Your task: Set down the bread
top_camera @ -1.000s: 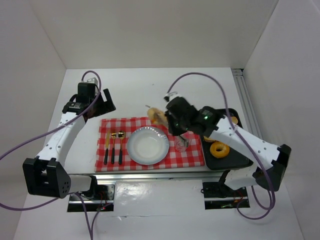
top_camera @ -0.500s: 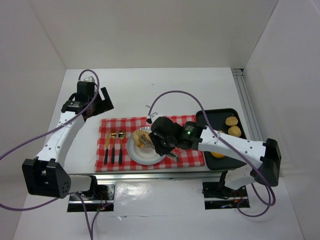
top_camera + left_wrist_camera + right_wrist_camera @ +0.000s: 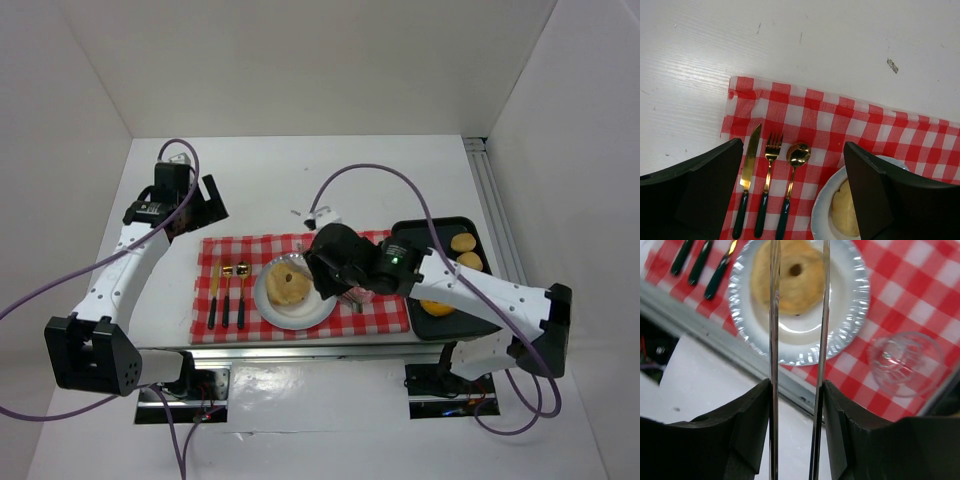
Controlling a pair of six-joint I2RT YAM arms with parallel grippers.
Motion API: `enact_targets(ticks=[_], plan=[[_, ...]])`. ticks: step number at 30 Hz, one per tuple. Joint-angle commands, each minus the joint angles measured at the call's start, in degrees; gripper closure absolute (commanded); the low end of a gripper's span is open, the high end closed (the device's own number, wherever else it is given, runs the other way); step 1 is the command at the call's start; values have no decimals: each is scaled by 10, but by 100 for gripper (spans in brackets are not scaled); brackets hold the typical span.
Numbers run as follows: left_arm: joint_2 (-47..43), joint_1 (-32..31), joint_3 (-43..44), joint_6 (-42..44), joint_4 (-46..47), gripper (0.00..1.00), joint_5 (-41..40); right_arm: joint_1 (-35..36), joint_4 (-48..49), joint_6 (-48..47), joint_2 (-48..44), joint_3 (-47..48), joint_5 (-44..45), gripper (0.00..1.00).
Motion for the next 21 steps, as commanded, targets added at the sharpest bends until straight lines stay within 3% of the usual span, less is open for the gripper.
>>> enact_targets(ticks=[1,6,7,13,17,21], plan=[[7,-1,23,-7,8,5,4,-49,-67,57,-55,32,130,49],[12,-1,23,-7,8,5,15,-215,-103,116,-117,-17,176,56],[12,-1,23,-7,8,5,15,-285,-108,116,-139,-41,147,56],[18,-1,23,-1,8,5,27,-529,-119,81,-210,-124,69,51],[23,-1,23,-1,13,5,33,-637,-108,57,-215,-160,-20,51],[23,-1,23,-1,18,5,27,-696,-103,43,-221,-182,-101,50]])
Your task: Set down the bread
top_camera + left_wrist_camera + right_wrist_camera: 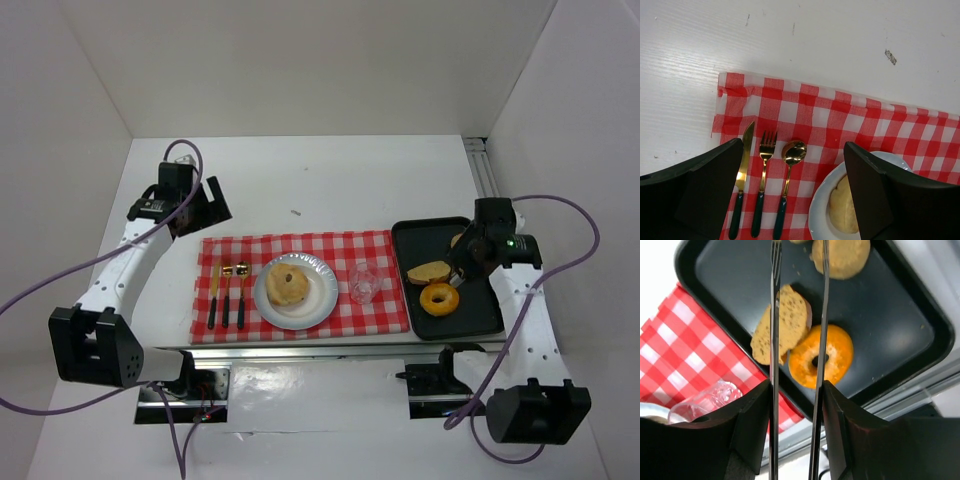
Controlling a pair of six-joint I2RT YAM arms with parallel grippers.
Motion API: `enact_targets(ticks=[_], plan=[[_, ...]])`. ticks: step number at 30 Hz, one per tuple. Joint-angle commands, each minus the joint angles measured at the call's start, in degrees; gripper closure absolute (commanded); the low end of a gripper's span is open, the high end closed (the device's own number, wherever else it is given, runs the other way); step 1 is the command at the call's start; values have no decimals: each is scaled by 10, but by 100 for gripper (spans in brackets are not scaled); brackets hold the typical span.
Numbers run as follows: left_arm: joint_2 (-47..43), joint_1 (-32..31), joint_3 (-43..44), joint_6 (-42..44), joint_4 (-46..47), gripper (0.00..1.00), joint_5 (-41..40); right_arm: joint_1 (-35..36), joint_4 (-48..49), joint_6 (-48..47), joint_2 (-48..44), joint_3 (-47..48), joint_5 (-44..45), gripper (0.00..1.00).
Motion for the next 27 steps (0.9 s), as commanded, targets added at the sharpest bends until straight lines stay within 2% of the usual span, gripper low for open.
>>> enact_targets(ticks=[1,8,13,27], plan=[[2,-1,22,4,15,5,2,-32,-2,-20,-20,-7,-86,48],[7,-1,17,4,15,5,2,-38,-2,6,-31,-45,-147,46],[12,-1,17,4,15,5,2,-38,-16,17,-43,-51,-147,46],[23,-1,12,4,21,6,13,-38,-79,33,-72,-3,-65,43]])
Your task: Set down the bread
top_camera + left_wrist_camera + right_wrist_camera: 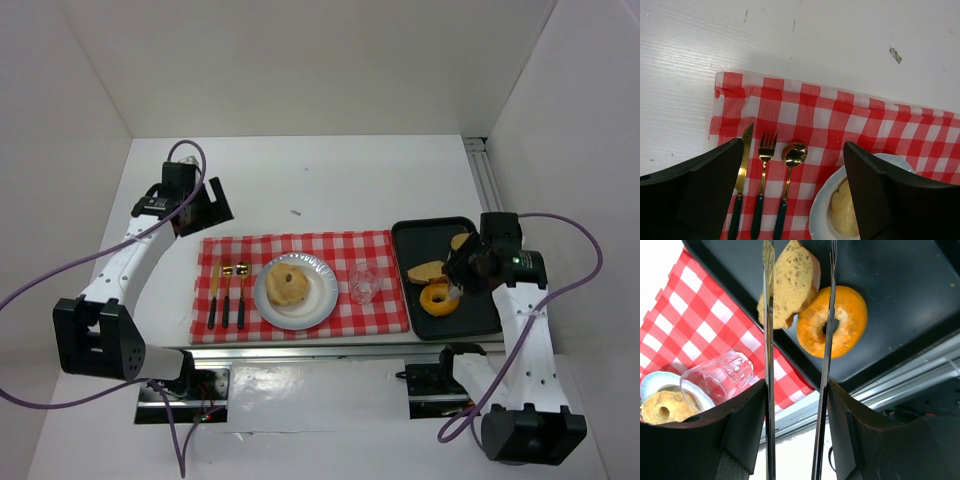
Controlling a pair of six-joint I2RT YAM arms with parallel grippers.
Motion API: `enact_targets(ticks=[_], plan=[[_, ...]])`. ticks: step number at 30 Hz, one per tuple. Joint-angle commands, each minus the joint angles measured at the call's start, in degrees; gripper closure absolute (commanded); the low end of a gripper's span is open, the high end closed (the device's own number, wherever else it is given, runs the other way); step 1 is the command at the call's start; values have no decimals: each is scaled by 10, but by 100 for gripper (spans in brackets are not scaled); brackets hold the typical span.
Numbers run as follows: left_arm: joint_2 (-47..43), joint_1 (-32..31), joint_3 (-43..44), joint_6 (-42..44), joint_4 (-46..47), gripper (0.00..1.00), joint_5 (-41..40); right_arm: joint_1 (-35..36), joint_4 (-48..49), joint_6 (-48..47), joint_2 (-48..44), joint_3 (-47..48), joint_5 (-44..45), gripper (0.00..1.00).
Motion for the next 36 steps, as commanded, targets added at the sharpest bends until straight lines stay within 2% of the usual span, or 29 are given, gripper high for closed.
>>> enact_targets(ticks=[1,6,15,18,19,23,24,27,28,33,36], plan=[[2,-1,12,2,12,6,9,-4,-41,5,-12,31,27,43],[2,-1,12,2,12,6,9,-4,-50,5,-28,19,27,43],[2,-1,12,2,12,6,14,-4,-1,-2,-21,-27,-49,42],[2,-1,7,2,12,6,14,-4,-1,-2,-16,-34,-49,43],[2,-1,6,2,12,6,14,-4,4,-2,-22,-34,-49,46],[2,-1,6,2,12,6,14,-4,3,-8,-22,-10,-31,71],[2,-1,6,2,12,6,14,-4,-2,-14,-22,2,-31,83],[2,-1,6,2,12,6,14,-4,-7,-23,-17,43,-17,97],[2,-1,6,2,12,6,14,-4,-7,-32,-12,57,-17,100],[2,-1,6,2,12,6,14,-4,11,-101,30,167,-68,100],[2,-1,12,2,12,6,14,-4,52,-132,52,218,-185,100]])
